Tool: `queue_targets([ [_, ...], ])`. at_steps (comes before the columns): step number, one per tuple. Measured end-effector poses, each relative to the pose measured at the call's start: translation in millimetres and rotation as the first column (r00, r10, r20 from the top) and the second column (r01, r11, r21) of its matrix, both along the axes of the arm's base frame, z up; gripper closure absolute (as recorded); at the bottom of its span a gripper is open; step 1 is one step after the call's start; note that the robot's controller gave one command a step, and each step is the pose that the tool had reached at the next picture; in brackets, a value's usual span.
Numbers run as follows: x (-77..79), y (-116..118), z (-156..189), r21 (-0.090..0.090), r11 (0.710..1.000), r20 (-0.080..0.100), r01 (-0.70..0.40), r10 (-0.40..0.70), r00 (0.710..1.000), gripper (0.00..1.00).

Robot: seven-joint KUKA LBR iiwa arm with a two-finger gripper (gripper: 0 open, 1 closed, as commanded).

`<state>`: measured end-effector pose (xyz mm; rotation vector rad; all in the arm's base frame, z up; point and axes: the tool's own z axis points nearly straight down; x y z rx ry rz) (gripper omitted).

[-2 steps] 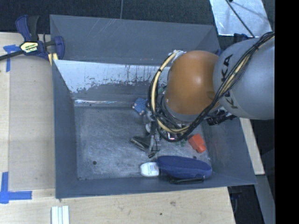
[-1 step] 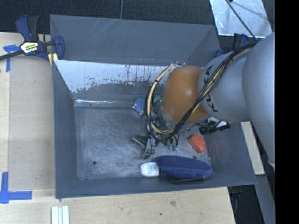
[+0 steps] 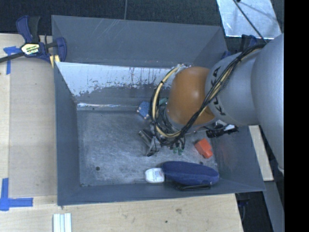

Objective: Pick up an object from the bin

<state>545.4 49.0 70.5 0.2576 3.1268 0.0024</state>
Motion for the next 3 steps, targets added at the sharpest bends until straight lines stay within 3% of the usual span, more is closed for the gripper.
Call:
queue_targets([
  [1,-11.8,5,1,-0.002,1.000,-0.004,0.003,-0.003,1.000,1.00],
  [3,0.3,0,8,0.000,1.000,-0.006,0.023,-0.023,1.000,1.00],
])
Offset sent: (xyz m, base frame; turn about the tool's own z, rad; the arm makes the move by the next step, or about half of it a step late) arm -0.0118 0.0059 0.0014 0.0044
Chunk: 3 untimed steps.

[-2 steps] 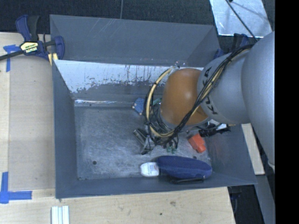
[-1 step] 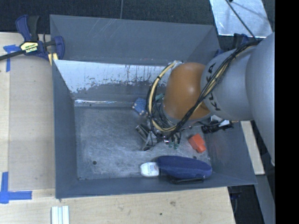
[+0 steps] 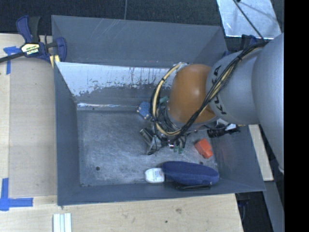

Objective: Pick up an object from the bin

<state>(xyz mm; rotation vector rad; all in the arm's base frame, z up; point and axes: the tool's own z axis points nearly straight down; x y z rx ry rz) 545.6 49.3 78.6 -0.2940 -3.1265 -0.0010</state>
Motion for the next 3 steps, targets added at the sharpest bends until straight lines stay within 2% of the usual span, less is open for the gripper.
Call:
queue_targets([
  [1,-1.0,1,-3,-0.001,1.000,0.000,0.007,-0.007,1.000,1.00],
  [2,-5.6,5,86,0.000,1.000,0.004,0.002,-0.002,1.000,1.00],
  [3,-3.3,9,154,0.000,1.000,0.004,0.014,-0.014,1.000,1.00],
])
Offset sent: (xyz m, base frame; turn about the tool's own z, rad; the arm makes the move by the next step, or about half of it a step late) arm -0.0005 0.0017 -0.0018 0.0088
